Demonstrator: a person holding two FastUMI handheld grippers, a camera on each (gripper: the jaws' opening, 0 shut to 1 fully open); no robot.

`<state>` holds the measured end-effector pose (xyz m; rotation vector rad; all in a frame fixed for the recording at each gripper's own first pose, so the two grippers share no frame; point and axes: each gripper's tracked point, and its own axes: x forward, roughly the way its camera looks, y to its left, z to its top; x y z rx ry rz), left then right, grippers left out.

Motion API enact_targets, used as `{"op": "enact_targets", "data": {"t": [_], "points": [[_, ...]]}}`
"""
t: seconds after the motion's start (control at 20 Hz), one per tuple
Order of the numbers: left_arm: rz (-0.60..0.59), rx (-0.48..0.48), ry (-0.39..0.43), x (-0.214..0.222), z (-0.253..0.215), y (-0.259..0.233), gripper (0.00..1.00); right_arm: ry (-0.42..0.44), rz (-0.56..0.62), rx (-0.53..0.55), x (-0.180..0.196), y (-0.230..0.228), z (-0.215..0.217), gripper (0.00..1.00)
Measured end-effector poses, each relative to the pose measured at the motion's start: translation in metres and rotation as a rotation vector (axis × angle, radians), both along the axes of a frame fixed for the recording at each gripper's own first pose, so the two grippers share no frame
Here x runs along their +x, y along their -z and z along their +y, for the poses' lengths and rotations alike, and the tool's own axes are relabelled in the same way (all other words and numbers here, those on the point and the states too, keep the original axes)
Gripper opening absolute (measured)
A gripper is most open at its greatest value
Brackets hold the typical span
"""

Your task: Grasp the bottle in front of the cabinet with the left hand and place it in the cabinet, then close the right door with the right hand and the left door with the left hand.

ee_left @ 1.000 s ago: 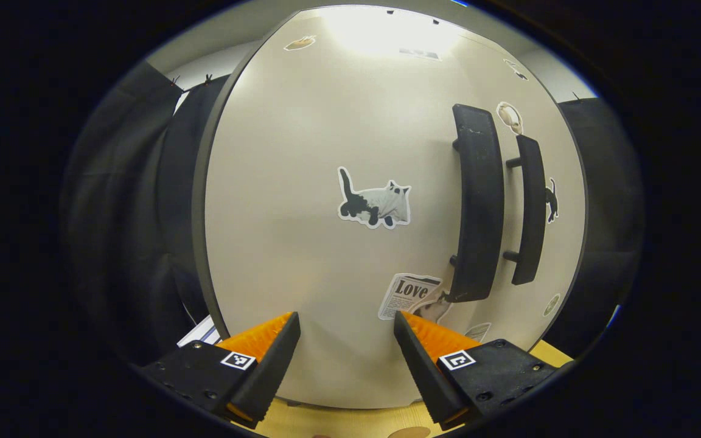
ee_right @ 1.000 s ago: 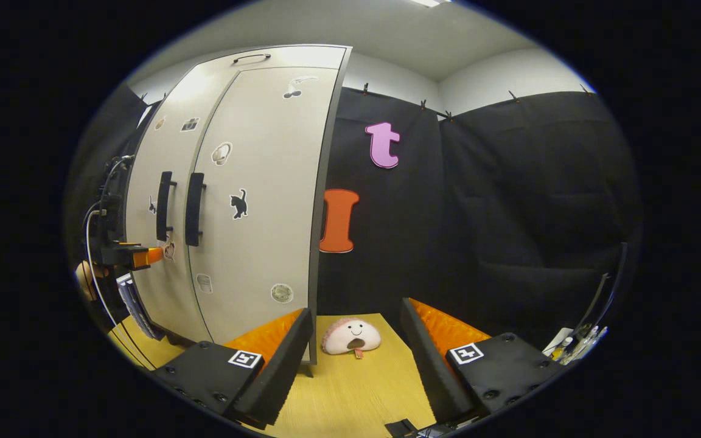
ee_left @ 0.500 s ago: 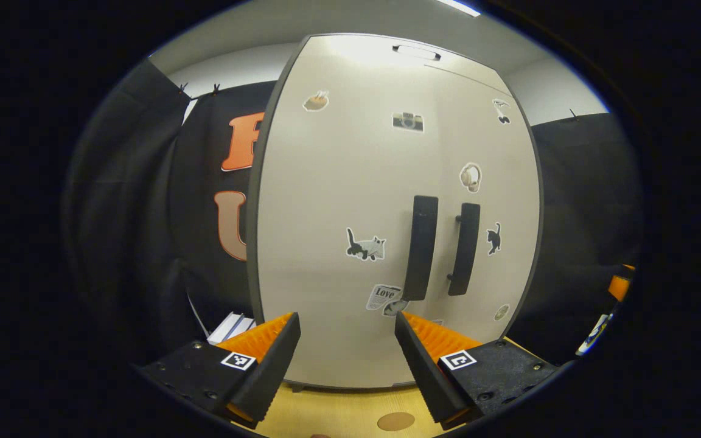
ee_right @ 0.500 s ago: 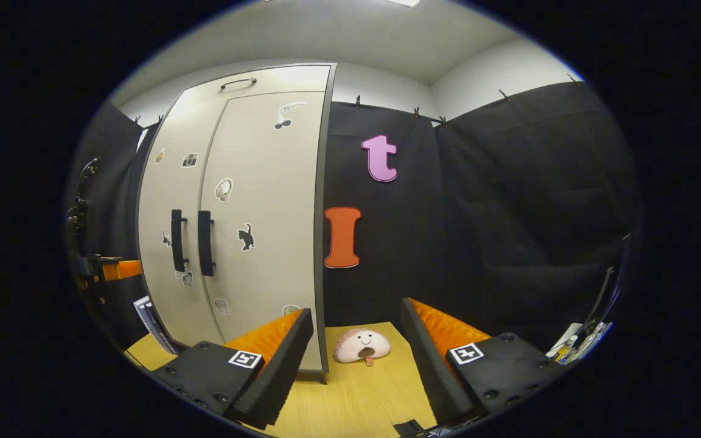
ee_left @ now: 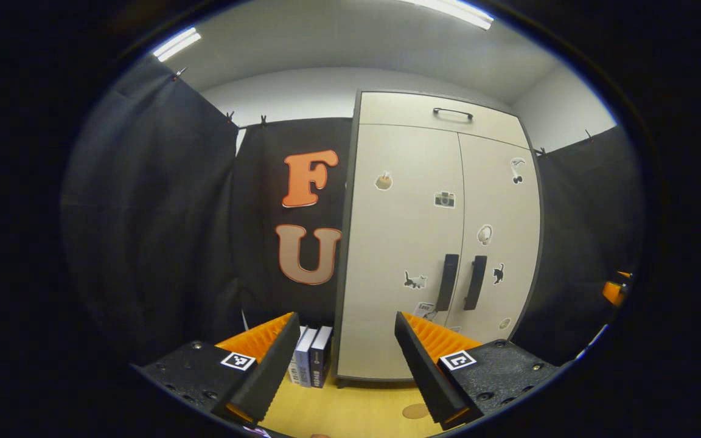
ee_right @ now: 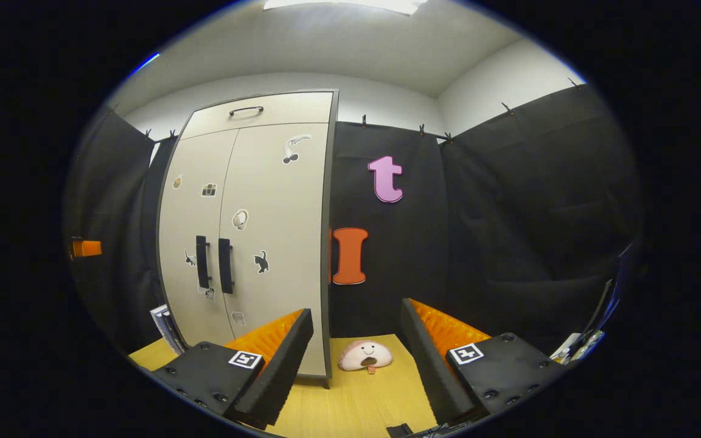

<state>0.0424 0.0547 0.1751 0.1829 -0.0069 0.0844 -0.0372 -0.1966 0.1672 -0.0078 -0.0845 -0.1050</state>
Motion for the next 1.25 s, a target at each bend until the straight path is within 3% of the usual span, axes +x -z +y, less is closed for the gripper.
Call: {"op": "enact_targets", "data": {"t": [0.25,1.0,1.25], "points": [[-0.044,0.084,-0.07,-0.043,0.019,-0.028,0.95,-0.025,-0.005,-0.016,-0.005,-0.002,0.001,0.96],[-0.062,-0.009,-0.056,-0.074,0.009,-0.039,0.95,-0.045,-0.017,-0.029,-0.021,-0.006,-0.005,0.96],[-0.074,0.005,-0.059,-0.078,0.003,-0.048,0.95,-0.049,-0.026,-0.037,-0.025,-0.008,-0.013,0.96]]}}
